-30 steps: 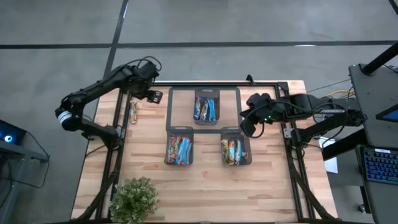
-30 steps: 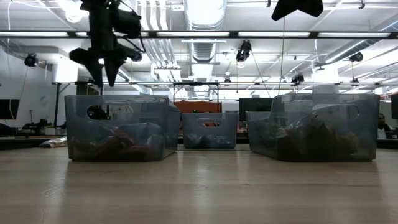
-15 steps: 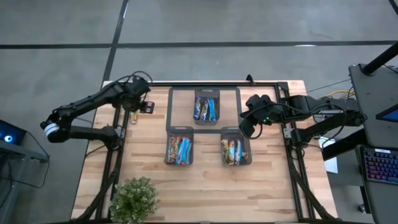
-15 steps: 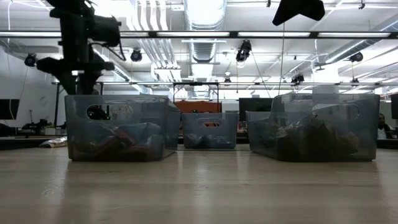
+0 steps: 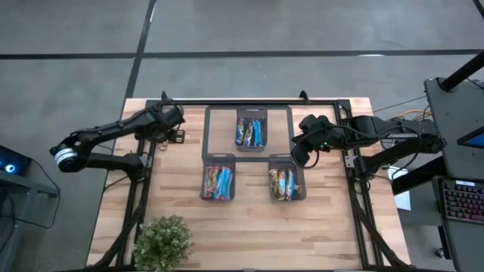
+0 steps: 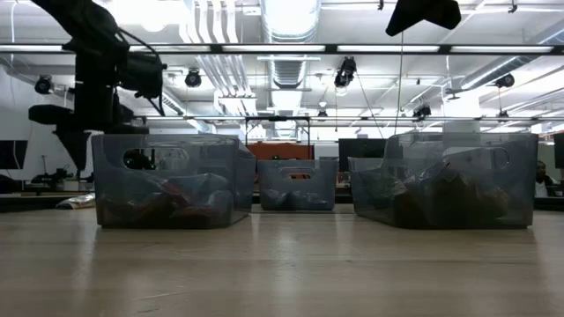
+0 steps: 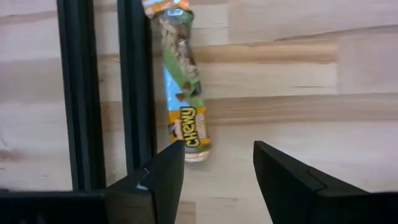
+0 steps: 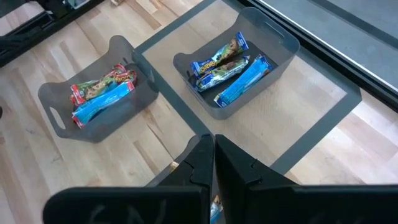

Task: Pick and place Granola Bars by type
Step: Put the orange granola bar into the bottom right black bin

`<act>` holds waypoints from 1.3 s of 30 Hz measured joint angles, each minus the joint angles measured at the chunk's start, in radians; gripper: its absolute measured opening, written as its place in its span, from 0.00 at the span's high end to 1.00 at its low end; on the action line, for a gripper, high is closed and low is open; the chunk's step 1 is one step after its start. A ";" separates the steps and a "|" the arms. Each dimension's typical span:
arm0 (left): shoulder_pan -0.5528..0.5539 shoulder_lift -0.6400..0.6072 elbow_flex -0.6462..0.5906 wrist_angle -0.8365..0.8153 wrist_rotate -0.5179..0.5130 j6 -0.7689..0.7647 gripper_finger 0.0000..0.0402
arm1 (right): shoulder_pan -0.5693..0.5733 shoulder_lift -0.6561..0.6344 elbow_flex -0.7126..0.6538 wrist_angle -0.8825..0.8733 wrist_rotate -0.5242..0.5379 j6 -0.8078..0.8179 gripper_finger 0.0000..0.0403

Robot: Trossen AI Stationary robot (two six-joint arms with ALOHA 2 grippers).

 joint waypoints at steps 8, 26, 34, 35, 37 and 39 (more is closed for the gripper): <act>0.001 0.003 -0.070 0.113 -0.061 -0.016 0.57 | 0.000 -0.001 0.000 0.000 0.007 0.000 0.98; 0.004 0.215 -0.071 0.167 -0.141 -0.017 0.57 | 0.000 -0.005 0.000 0.000 0.008 0.013 0.98; 0.004 0.244 -0.071 0.172 -0.176 -0.020 0.57 | 0.000 -0.005 0.000 0.000 0.008 0.026 0.98; 0.005 0.245 -0.071 0.173 -0.178 -0.023 0.57 | 0.000 -0.005 0.000 -0.001 0.008 0.026 0.98; 0.007 0.246 -0.073 0.176 -0.186 -0.030 0.57 | 0.000 -0.005 0.000 -0.001 0.008 0.026 0.98; 0.013 0.246 -0.080 0.183 -0.192 -0.038 0.57 | 0.000 -0.005 0.000 -0.001 0.008 0.026 0.98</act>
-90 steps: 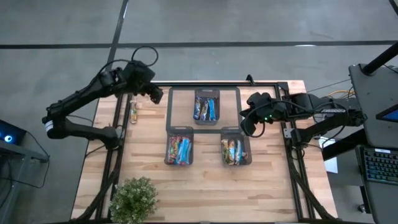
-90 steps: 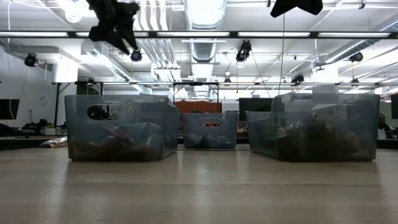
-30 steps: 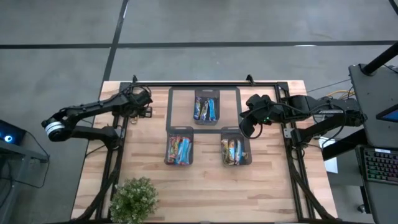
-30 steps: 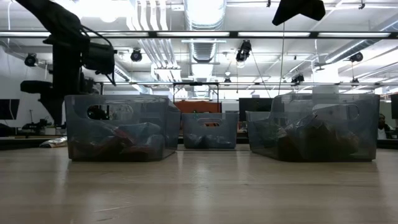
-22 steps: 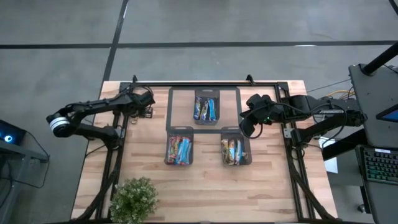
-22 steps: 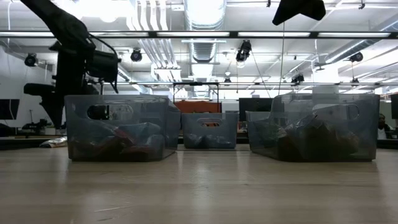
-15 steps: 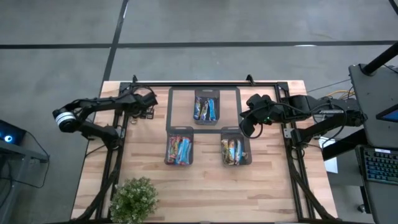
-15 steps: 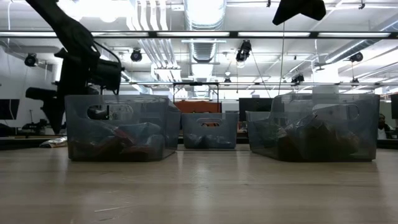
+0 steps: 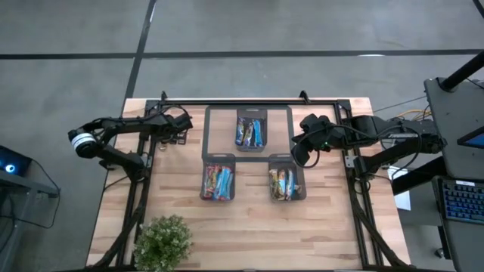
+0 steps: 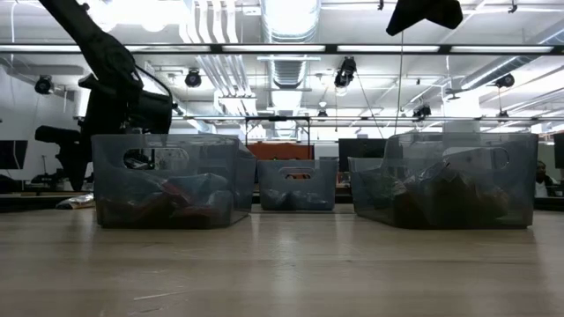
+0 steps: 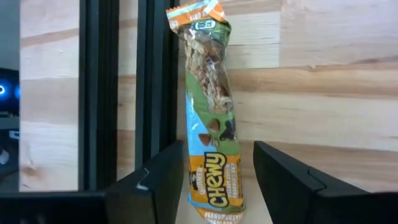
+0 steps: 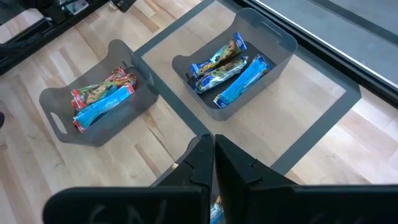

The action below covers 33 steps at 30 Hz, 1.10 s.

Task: Pick and place Granola Bars by type
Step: Put the orange granola bar into the bottom right black bin

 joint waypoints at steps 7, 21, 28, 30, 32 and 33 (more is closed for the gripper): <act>0.010 0.000 -0.041 0.075 0.012 0.003 0.57 | 0.000 0.000 0.000 0.000 0.000 0.004 0.98; 0.022 -0.008 -0.072 0.115 0.016 -0.004 0.57 | 0.000 0.000 0.000 0.000 0.000 0.026 0.98; 0.023 -0.030 -0.052 0.099 0.009 0.008 0.57 | 0.000 0.000 0.000 0.000 0.000 0.030 0.98; 0.023 -0.031 -0.047 0.094 0.009 0.008 0.57 | 0.000 0.000 0.000 0.000 0.000 0.031 0.98; 0.023 -0.031 -0.044 0.093 0.009 0.009 0.57 | 0.000 0.000 0.000 0.000 0.000 0.030 0.98; 0.023 -0.031 -0.043 0.090 0.009 0.009 0.57 | 0.000 0.000 0.000 0.000 0.000 0.031 0.98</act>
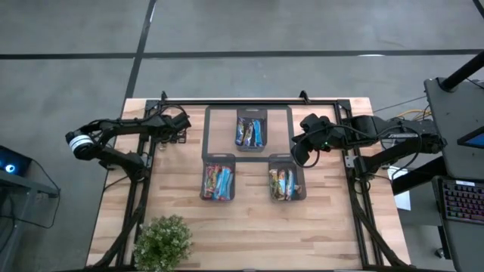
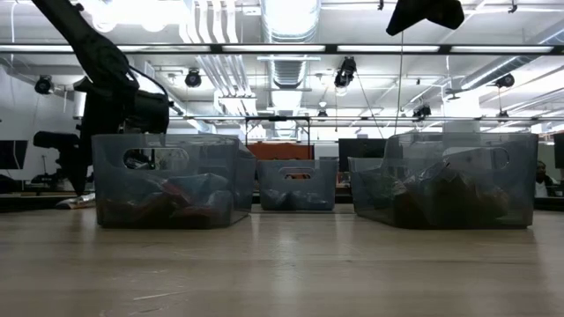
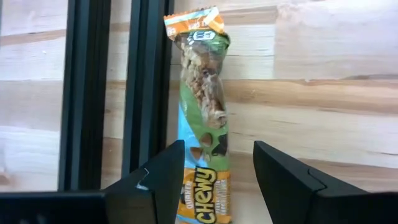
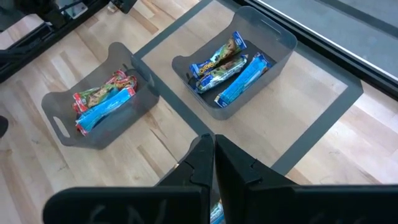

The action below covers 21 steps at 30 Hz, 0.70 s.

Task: Pick and place Granola Bars by type
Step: Put the orange granola bar into the bottom right black bin

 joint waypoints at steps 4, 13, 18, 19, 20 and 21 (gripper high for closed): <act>0.000 0.000 0.000 -0.028 -0.017 0.000 0.57 | 0.000 0.000 0.000 0.000 0.000 0.002 0.98; 0.004 0.003 -0.012 -0.026 -0.027 -0.004 0.57 | 0.000 0.000 0.000 0.000 0.000 0.002 0.98; 0.010 0.005 -0.027 0.016 -0.022 -0.007 0.57 | 0.000 0.000 0.000 0.000 0.000 0.005 0.98; 0.012 0.005 -0.033 0.023 -0.015 -0.008 0.57 | 0.000 0.000 0.000 0.000 0.000 0.007 0.98; 0.014 0.005 -0.038 0.024 -0.015 -0.008 0.57 | 0.000 0.000 0.000 0.000 0.000 0.011 0.98; 0.016 0.005 -0.044 0.026 -0.015 -0.013 0.57 | 0.000 0.000 0.000 0.000 0.000 0.014 0.98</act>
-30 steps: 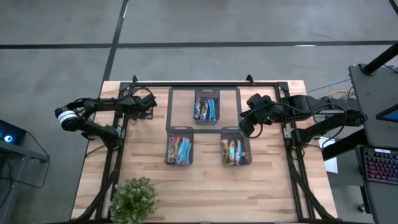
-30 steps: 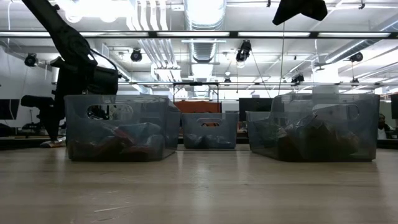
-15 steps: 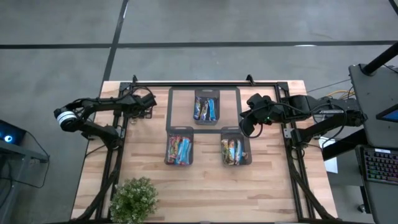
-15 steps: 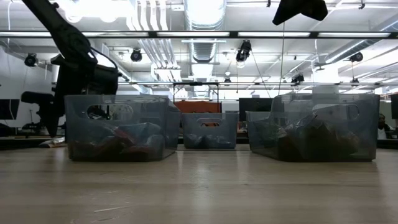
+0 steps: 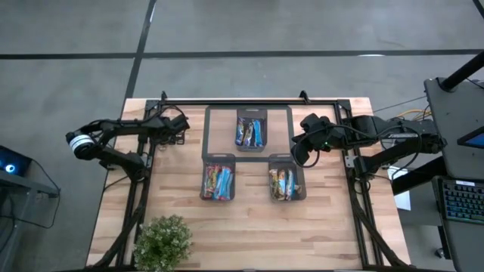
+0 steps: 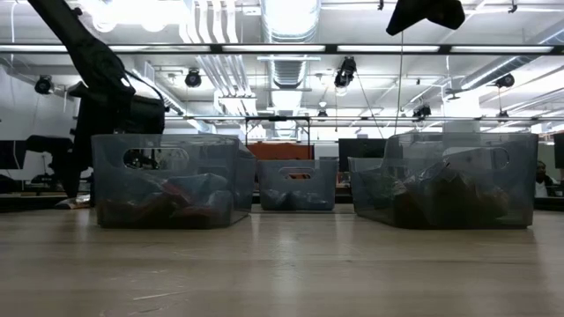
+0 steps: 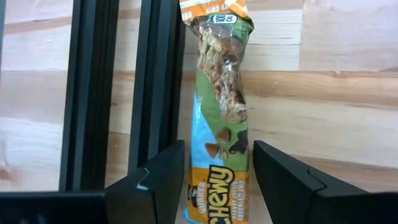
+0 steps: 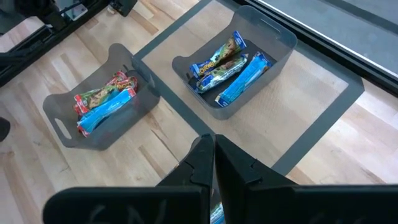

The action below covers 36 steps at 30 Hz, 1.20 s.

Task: Pick and place Granola Bars by type
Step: Put the orange granola bar into the bottom right black bin

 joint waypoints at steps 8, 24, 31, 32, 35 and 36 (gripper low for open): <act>0.002 -0.003 -0.040 0.049 0.009 0.002 0.57 | 0.000 0.000 0.000 0.000 0.000 0.014 0.98; 0.028 -0.035 -0.046 0.073 0.051 0.003 0.57 | 0.000 0.000 0.000 0.000 0.000 0.022 0.98; 0.056 -0.038 -0.048 0.078 0.064 0.034 0.57 | 0.000 0.000 0.000 0.000 0.000 0.022 0.98; 0.058 -0.040 -0.048 0.078 0.065 0.035 0.57 | 0.000 0.000 0.000 0.000 0.000 0.022 0.98; 0.060 -0.069 -0.048 0.077 0.088 0.037 0.57 | 0.000 0.000 0.000 0.000 0.000 0.024 0.98; 0.061 -0.084 -0.049 0.076 0.099 0.037 0.57 | 0.000 0.000 0.000 0.000 0.000 0.028 0.98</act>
